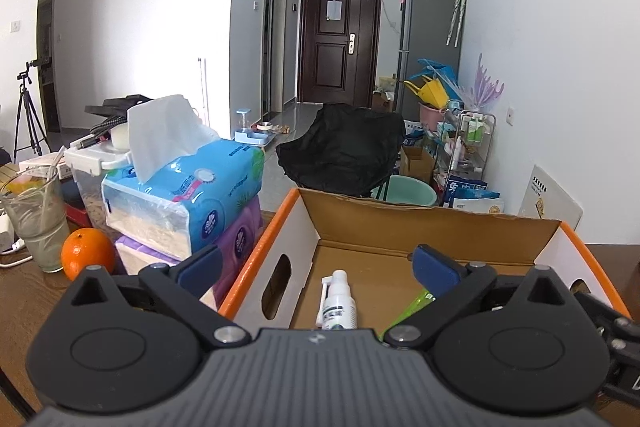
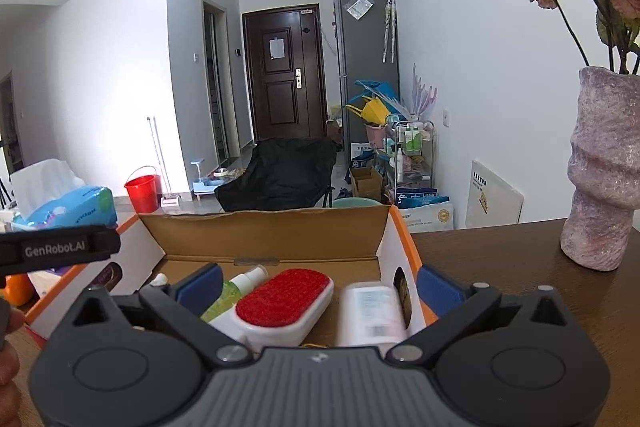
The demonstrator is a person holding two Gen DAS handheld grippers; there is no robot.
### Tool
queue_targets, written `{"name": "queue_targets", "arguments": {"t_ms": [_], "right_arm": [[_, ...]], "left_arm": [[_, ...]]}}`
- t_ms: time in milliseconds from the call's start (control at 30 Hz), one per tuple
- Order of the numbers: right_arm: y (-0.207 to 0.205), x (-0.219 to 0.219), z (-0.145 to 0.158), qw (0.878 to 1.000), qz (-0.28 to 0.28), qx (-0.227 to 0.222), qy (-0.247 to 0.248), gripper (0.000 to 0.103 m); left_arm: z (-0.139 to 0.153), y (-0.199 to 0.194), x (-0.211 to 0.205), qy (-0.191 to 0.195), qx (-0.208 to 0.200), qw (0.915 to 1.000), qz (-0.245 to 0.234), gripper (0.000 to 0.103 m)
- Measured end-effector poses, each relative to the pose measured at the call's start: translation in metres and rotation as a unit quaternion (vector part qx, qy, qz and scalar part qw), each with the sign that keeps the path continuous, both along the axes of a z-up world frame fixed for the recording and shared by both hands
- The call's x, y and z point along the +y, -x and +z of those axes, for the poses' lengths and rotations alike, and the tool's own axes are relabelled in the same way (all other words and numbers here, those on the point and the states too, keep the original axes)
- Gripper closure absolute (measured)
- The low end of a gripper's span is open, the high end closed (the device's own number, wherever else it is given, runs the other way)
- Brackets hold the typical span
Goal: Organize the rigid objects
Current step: 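Open both tools to drop the spray bottle and pill container into the box, then withdraw both tools from the box toward the tape roll and caps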
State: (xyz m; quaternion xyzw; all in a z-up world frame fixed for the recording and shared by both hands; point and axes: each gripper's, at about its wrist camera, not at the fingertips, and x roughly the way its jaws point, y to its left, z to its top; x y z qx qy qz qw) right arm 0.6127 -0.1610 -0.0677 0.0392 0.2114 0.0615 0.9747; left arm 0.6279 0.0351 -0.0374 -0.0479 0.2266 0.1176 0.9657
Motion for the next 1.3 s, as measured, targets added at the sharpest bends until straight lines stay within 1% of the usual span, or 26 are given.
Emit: {"name": "queue_targets", "arguments": {"t_ms": [267,533,933,1133,1300], "right_arm": [[0.002,-0.004,0.006,1.0,-0.011,-0.01,-0.011,0.0],[0.02,-0.008,0.015,1.0,-0.011,-0.028,-0.01,0.0],[0.054,-0.017,0.025,0.999,-0.012,-0.045,-0.008,0.0],[0.075,-0.022,0.026,0.999,-0.01,-0.05,-0.002,0.0],[0.093,-0.026,0.028,0.998,-0.009,-0.054,0.003,0.0]], "left_arm": [[-0.001,0.009,0.007,-0.005,0.008,0.9999,0.011,0.0],[0.007,0.026,0.013,-0.009,0.002,0.9998,0.016,0.0],[0.013,0.063,0.024,-0.007,-0.004,0.9998,0.017,0.0],[0.013,0.082,0.025,-0.018,-0.003,0.9996,0.022,0.0],[0.012,0.1,0.03,-0.019,-0.004,0.9995,0.024,0.0]]}}
